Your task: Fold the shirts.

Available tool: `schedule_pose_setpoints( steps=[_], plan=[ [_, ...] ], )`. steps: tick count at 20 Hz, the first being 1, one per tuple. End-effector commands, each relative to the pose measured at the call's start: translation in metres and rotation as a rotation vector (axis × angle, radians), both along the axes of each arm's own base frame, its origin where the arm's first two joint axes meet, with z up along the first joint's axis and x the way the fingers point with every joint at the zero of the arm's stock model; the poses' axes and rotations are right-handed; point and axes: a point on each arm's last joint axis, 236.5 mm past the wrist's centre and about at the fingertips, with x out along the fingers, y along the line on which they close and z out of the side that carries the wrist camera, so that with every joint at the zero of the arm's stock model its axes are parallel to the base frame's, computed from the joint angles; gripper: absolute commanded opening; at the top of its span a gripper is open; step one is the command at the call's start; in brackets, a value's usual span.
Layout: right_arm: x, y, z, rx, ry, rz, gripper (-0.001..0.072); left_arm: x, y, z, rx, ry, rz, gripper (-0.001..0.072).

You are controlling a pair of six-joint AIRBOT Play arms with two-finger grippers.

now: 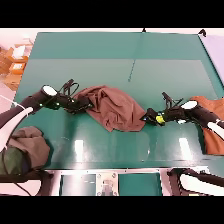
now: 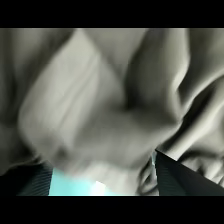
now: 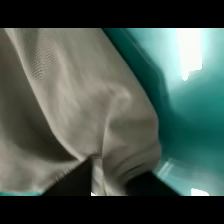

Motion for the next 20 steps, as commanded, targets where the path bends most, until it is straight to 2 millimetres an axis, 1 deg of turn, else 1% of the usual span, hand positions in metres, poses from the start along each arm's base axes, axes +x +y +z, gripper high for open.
schedule_pose_setpoints(
  steps=[1,2,3,4,5,6,7,8,9,10,11,13,14,15,16,17,18,19,20],
  plan=[
    [0.015,0.012,0.000,0.041,-0.031,-0.001,0.0063,0.020,-0.005,-0.005,-0.065,-0.048,0.085,0.0684],
    [0.019,0.011,0.003,0.043,-0.042,0.001,0.0023,0.021,-0.006,-0.006,-0.066,-0.054,0.081,0.0550],
    [0.022,0.012,0.008,0.047,-0.055,0.012,0.0022,0.022,-0.007,-0.004,-0.070,-0.059,0.079,0.0307],
    [0.026,0.012,0.014,0.058,-0.065,0.023,0.0022,0.022,-0.009,0.000,-0.072,-0.081,0.049,0.0019],
    [0.030,0.012,0.022,0.069,-0.075,0.032,0.0022,0.023,-0.013,0.009,-0.083,-0.106,0.010,0.0023],
    [0.036,0.011,0.034,0.087,-0.091,0.044,0.0021,0.024,-0.017,0.020,-0.097,-0.123,-0.023,0.0022],
    [0.044,0.009,0.051,0.107,-0.115,0.056,0.0021,0.026,-0.020,0.035,-0.104,-0.149,-0.055,0.0022],
    [0.052,0.005,0.072,0.127,-0.144,0.073,0.0021,0.031,-0.022,0.054,-0.102,-0.193,-0.085,0.0022],
    [0.060,0.000,0.100,0.145,-0.189,0.088,0.0020,0.035,-0.021,0.076,-0.088,-0.239,-0.104,0.0022],
    [0.068,-0.007,0.130,0.151,-0.243,0.098,0.0020,0.040,-0.017,0.103,-0.055,-0.297,-0.123,0.0022],
    [0.076,-0.016,0.165,0.144,-0.320,0.102,0.0020,0.044,-0.011,0.133,-0.014,-0.362,-0.142,0.0022],
    [0.089,-0.040,0.250,0.087,-0.527,0.071,0.0020,0.048,0.006,0.208,0.091,-0.525,-0.166,0.0022],
    [0.090,-0.052,0.292,0.049,-0.631,0.051,0.0021,0.047,0.015,0.254,0.137,-0.623,-0.158,0.0021],
    [0.086,-0.062,0.331,0.007,-0.733,0.035,0.0020,0.042,0.022,0.299,0.165,-0.722,-0.149,0.0022],
    [0.079,-0.070,0.371,-0.035,-0.831,0.014,0.0020,0.033,0.026,0.345,0.177,-0.817,-0.139,0.0022],
    [0.067,-0.074,0.406,-0.077,-0.921,0.001,0.0020,0.017,0.028,0.394,0.173,-0.921,-0.136,0.0022],
    [0.055,-0.075,0.434,-0.114,-0.997,-0.003,0.0020,-0.001,0.030,0.438,0.166,-1.015,-0.132,0.0022],
    [0.040,-0.073,0.459,-0.147,-1.066,-0.005,0.0021,-0.019,0.031,0.471,0.155,-1.083,-0.125,0.0022],
    [0.027,-0.070,0.477,-0.173,-1.119,-0.006,0.0021,-0.037,0.033,0.501,0.151,-1.147,-0.125,0.0022]
  ],
)
